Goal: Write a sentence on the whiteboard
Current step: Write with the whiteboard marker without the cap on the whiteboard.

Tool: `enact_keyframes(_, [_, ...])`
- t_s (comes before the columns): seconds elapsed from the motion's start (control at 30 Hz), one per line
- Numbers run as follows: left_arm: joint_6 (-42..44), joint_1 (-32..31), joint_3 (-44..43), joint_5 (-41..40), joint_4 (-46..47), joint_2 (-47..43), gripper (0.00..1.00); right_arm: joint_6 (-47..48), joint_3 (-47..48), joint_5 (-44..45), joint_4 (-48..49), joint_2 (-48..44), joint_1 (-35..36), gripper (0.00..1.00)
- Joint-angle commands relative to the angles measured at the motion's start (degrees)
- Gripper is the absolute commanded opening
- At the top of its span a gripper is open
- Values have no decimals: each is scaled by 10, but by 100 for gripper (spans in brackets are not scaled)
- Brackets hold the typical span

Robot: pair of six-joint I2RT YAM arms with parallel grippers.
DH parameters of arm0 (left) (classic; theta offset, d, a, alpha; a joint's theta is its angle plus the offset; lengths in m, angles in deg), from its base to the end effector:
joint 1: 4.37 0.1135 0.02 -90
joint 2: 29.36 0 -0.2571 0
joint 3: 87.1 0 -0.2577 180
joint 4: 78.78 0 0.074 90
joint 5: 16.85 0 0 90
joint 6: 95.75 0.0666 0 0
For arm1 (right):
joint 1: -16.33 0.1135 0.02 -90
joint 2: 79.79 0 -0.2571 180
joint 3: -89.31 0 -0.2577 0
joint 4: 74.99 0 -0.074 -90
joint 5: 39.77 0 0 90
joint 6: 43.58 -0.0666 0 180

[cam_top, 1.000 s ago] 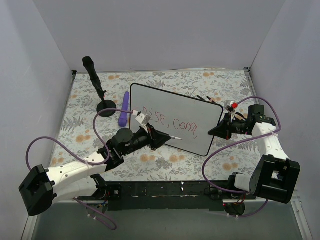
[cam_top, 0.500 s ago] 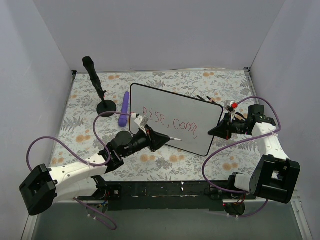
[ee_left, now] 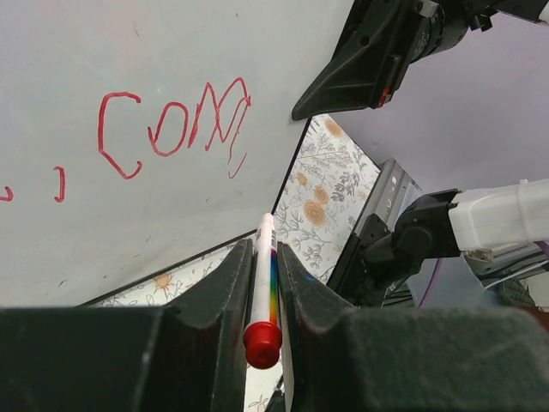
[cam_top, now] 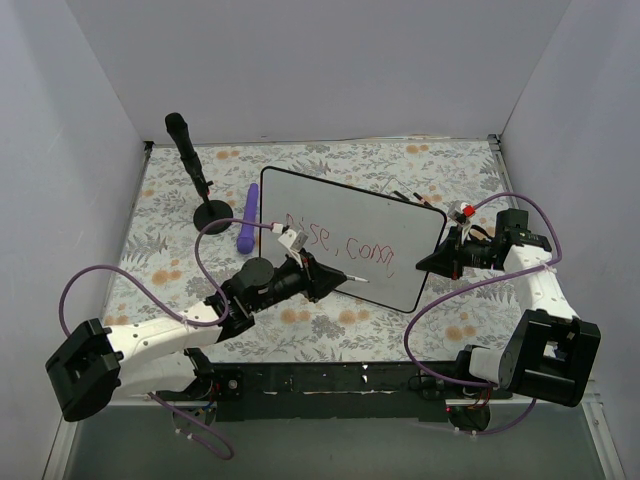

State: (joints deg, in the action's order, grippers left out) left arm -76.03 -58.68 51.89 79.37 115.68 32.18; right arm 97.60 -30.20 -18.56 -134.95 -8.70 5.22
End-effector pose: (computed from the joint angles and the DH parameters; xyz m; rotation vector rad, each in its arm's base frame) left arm 0.1565 -0.2302 0.2343 -0.1807 1.9903 -1.6397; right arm 0.2304 0.0180 0.2168 -0.9284 1.8441 1.0198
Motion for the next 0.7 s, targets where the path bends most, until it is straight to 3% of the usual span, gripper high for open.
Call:
enact_keyframes(0.0, [21, -8, -22, -21, -12, -12, 0, 15, 3, 25, 9, 1, 7, 1])
enact_keyframes(0.43, [8, -7, 2, -55, -16, -46, 0, 15, 3, 26, 8, 1, 8, 1])
enact_keyframes(0.67, [-7, -10, -18, -73, -11, -13, 0, 15, 3, 25, 8, 0, 8, 1])
